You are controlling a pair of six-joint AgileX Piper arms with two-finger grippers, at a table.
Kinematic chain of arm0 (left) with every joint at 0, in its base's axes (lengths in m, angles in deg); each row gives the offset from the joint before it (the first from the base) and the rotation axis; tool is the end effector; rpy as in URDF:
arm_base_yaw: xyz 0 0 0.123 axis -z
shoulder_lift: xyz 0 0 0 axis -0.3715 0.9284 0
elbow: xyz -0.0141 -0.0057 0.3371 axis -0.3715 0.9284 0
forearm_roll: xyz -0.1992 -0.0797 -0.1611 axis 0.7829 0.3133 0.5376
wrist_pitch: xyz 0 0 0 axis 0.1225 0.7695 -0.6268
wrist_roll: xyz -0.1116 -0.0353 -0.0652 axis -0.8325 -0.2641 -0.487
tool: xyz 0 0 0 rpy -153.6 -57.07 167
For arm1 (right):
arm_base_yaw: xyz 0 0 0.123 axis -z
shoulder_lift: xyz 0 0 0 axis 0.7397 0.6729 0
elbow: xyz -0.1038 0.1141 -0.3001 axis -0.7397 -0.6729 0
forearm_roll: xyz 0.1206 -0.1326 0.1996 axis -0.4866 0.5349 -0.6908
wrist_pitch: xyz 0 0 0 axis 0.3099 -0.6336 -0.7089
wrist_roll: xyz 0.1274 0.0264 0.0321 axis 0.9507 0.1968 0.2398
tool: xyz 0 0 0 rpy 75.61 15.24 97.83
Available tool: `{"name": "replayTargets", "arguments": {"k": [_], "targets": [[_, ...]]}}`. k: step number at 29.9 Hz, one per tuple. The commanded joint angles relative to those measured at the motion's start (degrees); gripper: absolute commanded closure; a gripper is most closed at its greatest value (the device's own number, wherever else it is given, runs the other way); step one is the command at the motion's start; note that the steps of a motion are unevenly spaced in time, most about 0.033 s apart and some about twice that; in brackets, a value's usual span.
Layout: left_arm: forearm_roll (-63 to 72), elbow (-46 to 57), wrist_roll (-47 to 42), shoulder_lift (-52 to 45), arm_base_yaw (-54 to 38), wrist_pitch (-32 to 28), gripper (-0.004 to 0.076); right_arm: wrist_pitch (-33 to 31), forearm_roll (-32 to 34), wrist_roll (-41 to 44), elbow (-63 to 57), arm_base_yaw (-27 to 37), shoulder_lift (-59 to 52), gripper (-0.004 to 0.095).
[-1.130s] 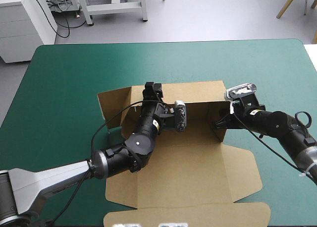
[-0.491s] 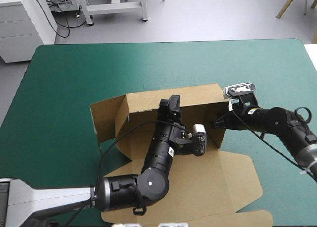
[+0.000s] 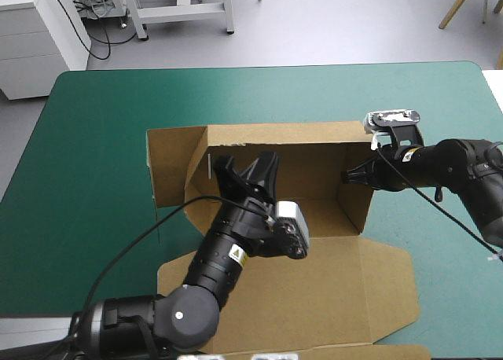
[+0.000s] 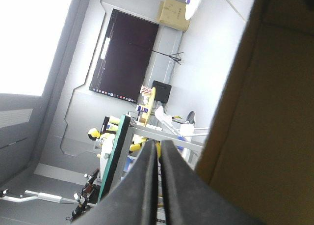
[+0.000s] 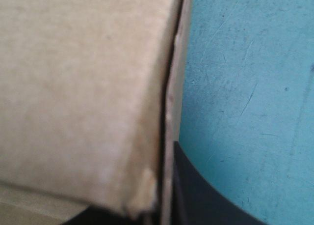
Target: Fold the box
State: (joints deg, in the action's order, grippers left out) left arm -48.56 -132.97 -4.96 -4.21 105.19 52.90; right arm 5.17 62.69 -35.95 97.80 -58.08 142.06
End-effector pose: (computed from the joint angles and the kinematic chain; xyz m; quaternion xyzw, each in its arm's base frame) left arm 0.1464 -0.2844 0.4305 0.5153 0.4841 0.2495 0.6617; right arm 0.2739 0.0801 0.3682 -0.1112 0.9360 0.1362 0.3051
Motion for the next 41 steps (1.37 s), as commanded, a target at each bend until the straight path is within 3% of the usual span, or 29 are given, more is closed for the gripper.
{"name": "replayTargets", "arguments": {"k": [1,12,26,29,35,38,41], "targets": [[-3.81,-2.52,-0.81,-5.25,-3.63,-2.33,0.0720,-3.45,-0.07,1.27,4.90,-0.14,1.07,0.0908],[11.80,-5.06,-0.33,-13.63,-25.87,-9.88,0.0720,-5.92,0.71,4.37,13.94,-0.14,16.29,0.0908],[44.95,-5.06,15.72,-14.09,-59.48,-14.99,0.0720,-6.20,-1.36,5.48,29.02,-0.14,31.35,0.0898],[49.76,-5.06,18.76,-14.09,-65.05,-15.37,0.0720,-5.82,0.05,5.48,30.09,-0.14,31.83,0.0800],[57.37,-4.34,22.05,-14.09,-72.17,-17.11,0.0720,-3.59,1.56,4.18,31.28,-0.14,31.92,0.0434],[63.30,-4.07,25.25,-14.09,-74.69,-17.49,0.0720,-3.44,1.69,4.18,31.28,-0.14,31.92,0.0357],[68.61,-3.61,28.69,-14.09,-77.68,-17.72,0.0720,-3.44,2.53,4.18,31.28,-0.14,31.92,0.0355]]}}
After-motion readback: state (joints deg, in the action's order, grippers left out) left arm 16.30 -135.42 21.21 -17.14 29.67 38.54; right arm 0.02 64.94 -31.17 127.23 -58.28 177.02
